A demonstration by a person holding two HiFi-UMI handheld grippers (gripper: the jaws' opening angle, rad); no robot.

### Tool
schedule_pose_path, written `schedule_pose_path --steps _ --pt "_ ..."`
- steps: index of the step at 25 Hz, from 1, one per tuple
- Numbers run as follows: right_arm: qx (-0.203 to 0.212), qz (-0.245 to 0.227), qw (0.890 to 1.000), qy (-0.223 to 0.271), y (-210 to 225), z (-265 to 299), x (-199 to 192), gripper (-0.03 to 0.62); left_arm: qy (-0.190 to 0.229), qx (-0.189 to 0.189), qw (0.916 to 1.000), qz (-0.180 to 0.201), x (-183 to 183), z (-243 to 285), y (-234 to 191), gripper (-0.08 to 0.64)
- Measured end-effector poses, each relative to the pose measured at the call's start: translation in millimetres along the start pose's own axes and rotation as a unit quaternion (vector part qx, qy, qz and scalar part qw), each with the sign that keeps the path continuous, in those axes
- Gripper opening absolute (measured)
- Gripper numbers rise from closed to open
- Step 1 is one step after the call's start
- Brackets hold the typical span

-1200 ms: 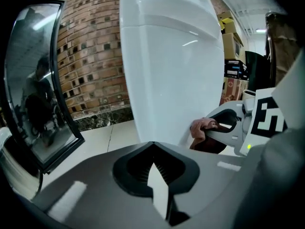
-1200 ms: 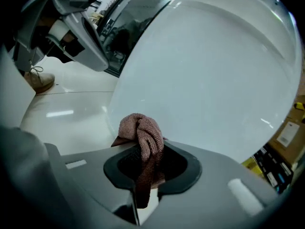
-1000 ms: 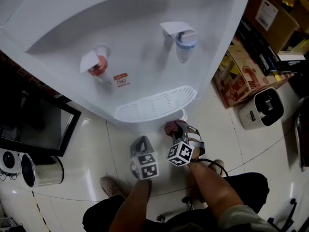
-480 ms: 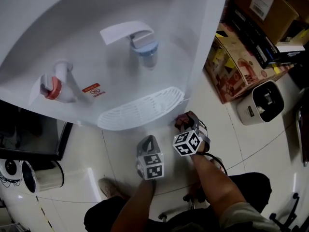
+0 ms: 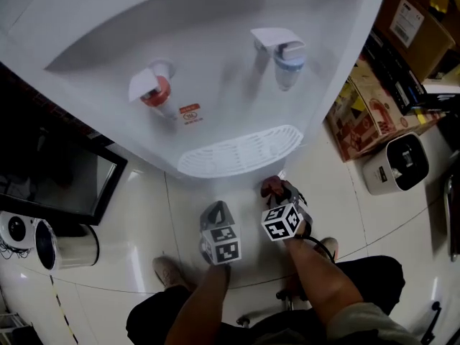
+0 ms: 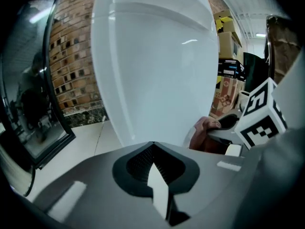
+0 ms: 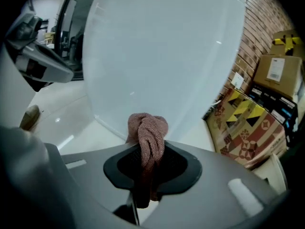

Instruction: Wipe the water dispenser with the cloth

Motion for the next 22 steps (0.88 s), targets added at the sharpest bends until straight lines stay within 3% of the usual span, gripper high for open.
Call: schedule_pose_path --steps 10,17,22 --pt "0.137 -0.05 0.988 0.057 -139.6 -19.5 48.8 0.094 -0.012 0.041 0.9989 -0.017 -30.3 -44.0 -77.6 0.0" --pt "0.161 -0.051 0.985 0.028 -198.2 -1.9 63.7 0.093 -0.027 0.085 0.9946 -0.053 -62.2 -69.1 -136.8 0.0" --pt "0.175 -0.065 0.982 0.019 -215.6 18.6 72.3 0.094 -0.031 0.082 0.9935 -0.072 -72.5 -70.3 -138.8 0.0"
Point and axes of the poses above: the fingertips, and each gripper's own axes: z forward along the fingers, y to its right, x out of its top, the point moved 4 cm from there along -z, backward along the fingers, and after that the axes turned 7 degrees about -x, right-handed, at the moved point
